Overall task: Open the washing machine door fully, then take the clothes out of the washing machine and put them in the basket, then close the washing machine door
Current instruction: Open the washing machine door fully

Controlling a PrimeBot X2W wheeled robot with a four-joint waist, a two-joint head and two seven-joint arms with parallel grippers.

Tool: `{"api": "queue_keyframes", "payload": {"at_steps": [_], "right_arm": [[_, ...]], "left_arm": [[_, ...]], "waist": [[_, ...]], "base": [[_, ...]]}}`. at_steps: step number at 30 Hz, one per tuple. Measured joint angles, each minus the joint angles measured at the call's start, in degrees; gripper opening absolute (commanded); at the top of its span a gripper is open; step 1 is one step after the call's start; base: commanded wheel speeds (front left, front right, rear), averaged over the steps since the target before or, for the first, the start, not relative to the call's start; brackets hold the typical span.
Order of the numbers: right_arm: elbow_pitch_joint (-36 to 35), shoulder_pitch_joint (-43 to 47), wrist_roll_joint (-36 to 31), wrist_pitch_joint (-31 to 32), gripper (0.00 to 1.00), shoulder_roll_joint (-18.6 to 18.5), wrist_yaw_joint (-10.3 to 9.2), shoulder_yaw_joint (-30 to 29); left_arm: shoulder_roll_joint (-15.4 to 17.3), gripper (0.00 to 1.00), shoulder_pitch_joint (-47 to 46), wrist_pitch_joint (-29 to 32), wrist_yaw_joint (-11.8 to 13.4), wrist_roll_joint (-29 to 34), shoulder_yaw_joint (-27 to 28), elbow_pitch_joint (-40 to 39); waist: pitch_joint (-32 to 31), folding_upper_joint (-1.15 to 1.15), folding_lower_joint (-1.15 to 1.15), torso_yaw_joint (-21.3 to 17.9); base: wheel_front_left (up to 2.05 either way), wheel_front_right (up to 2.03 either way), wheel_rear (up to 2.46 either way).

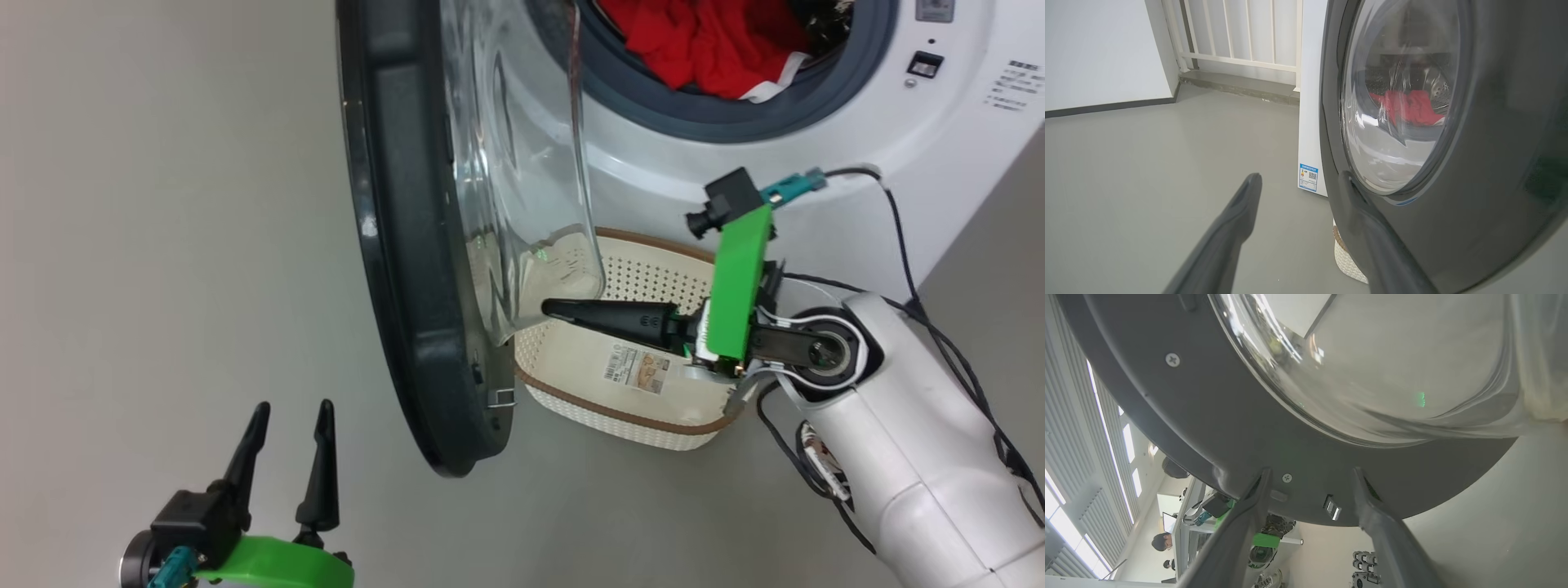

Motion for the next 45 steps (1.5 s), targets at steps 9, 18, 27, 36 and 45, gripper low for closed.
{"api": "queue_keyframes", "payload": {"at_steps": [9, 18, 27, 36, 45], "right_arm": [[-1.8, 5.5, -2.4, -6.4, 1.00, -3.9, 0.00, -1.0], [-2.8, 11.5, -5.2, -14.2, 1.00, -9.0, 0.00, -0.7], [-4.8, 14.4, -12.6, -30.8, 1.00, -14.6, 0.01, 2.5], [-5.2, 14.8, -19.2, -52.2, 1.00, -18.7, 0.01, 12.3], [-0.5, 14.5, -26.3, -63.6, 1.00, -19.8, 0.01, 15.0]], "left_arm": [[0.0, 1.00, 0.0, 0.0, -0.5, 0.8, 2.1, 0.5], [0.0, 1.00, 0.1, 0.0, -1.0, 1.7, 4.1, 0.9], [0.0, 1.00, 1.0, 0.0, -1.5, 2.3, 6.0, 1.7], [0.0, 1.00, 1.6, 0.0, -2.1, 2.6, 6.5, 3.1], [0.0, 1.00, 1.6, 0.0, -2.1, 2.7, 6.9, 3.6]], "waist": [[-0.9, 0.00, 0.00, -3.2], [-2.1, 0.00, 0.00, -5.8], [-3.7, 0.00, 0.00, -7.9], [-4.4, 0.00, 0.00, -9.7], [-4.4, 0.00, 0.00, -10.2]], "base": [[0.00, 0.00, 0.00], [0.00, 0.00, 0.00], [0.00, 0.00, 0.00], [0.00, 0.00, 0.00], [0.00, 0.00, 0.00]]}}
